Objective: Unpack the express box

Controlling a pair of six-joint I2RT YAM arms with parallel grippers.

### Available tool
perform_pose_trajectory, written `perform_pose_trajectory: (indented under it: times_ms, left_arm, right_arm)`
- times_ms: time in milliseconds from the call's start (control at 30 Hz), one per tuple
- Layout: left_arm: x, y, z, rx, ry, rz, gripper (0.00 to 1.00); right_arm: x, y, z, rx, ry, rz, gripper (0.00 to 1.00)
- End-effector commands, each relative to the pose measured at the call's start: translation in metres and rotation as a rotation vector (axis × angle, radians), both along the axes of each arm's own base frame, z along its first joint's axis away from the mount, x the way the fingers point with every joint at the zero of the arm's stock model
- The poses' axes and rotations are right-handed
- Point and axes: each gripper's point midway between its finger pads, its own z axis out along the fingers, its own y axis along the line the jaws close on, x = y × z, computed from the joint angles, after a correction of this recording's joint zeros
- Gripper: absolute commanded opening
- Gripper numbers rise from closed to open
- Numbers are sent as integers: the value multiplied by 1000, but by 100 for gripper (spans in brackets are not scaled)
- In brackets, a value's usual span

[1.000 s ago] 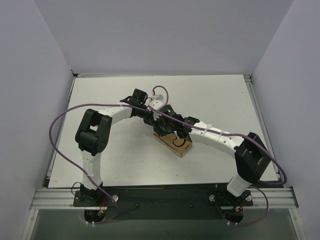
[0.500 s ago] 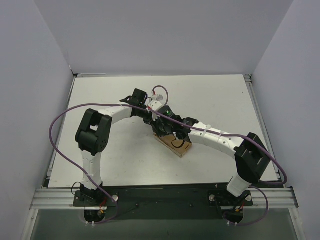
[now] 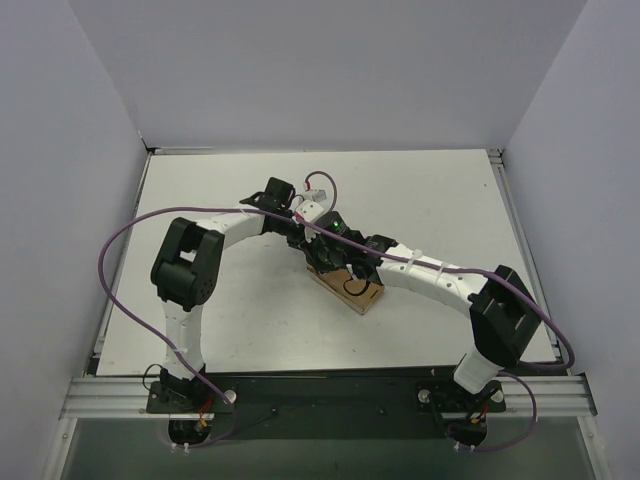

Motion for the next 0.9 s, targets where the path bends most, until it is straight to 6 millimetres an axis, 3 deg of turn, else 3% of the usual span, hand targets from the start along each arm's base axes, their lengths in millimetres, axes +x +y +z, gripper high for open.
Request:
perform_pose_trajectory:
  times_ms: [0, 233, 867]
  left_arm:
    - [-1, 9, -22, 86, 3, 5, 38]
    - [-2, 10, -23, 91, -1, 3, 38]
    - [-1, 10, -25, 99, -10, -7, 38]
  right_arm:
    - [3, 5, 12, 24, -35, 4, 0]
    - [2, 3, -1, 0, -14, 8, 0]
    - [-8, -5, -5, -26, -7, 96, 0]
